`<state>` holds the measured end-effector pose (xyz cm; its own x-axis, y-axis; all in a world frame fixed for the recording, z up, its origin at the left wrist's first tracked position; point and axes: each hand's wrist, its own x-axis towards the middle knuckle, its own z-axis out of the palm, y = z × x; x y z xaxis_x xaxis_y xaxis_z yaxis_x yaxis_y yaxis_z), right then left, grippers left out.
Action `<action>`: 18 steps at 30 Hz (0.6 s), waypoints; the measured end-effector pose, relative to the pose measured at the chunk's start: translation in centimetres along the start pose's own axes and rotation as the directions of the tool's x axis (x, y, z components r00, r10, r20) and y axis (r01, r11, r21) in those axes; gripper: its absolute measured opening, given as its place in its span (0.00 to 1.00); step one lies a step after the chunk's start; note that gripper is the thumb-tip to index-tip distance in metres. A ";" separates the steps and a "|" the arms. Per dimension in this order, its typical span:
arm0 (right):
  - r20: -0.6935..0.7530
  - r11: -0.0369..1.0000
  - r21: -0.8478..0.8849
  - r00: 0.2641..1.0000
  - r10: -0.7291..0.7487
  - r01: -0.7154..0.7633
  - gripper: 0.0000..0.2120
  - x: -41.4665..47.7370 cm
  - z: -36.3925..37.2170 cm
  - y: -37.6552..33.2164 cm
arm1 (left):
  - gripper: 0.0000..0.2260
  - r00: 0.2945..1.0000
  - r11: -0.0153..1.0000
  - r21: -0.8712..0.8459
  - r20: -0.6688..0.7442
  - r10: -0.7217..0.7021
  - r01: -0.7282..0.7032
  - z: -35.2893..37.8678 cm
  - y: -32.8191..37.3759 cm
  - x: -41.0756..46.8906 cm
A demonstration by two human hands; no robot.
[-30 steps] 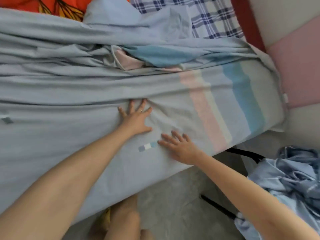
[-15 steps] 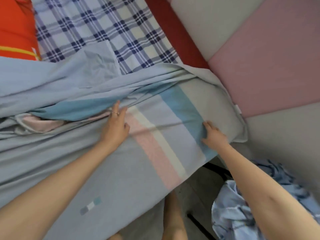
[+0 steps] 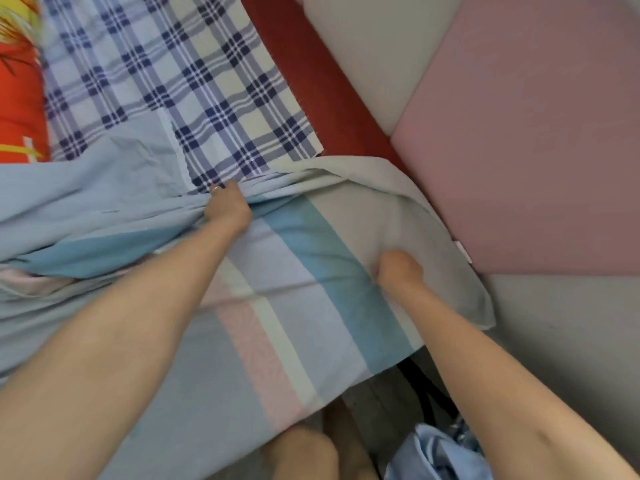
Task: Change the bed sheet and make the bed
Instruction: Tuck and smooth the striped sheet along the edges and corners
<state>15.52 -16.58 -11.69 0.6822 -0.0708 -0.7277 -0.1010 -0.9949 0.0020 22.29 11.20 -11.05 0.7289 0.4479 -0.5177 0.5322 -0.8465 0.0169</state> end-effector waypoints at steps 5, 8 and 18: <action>-0.170 0.995 0.025 0.980 0.103 -0.100 0.14 0.5 1.9 -2.0 | 0.17 0.975 0.992 0.060 -0.185 0.118 -0.109 -2.1 -0.5 1.9; -0.260 0.999 -0.038 0.966 0.006 -0.016 0.14 -0.4 3.2 -2.4 | 0.14 0.907 0.968 -0.012 -0.353 0.230 -0.250 -5.2 -0.4 3.8; -0.192 0.987 0.139 0.976 0.107 -0.081 0.52 1.1 0.6 -0.1 | 0.15 0.866 0.842 -0.205 -0.141 0.479 -0.499 -9.0 3.8 8.0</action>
<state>15.84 -16.53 -12.96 0.7938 -0.1894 -0.5779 -0.2554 -0.9662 -0.0342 33.99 14.20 -7.42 0.9471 0.0230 -0.3201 0.1726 -0.8774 0.4476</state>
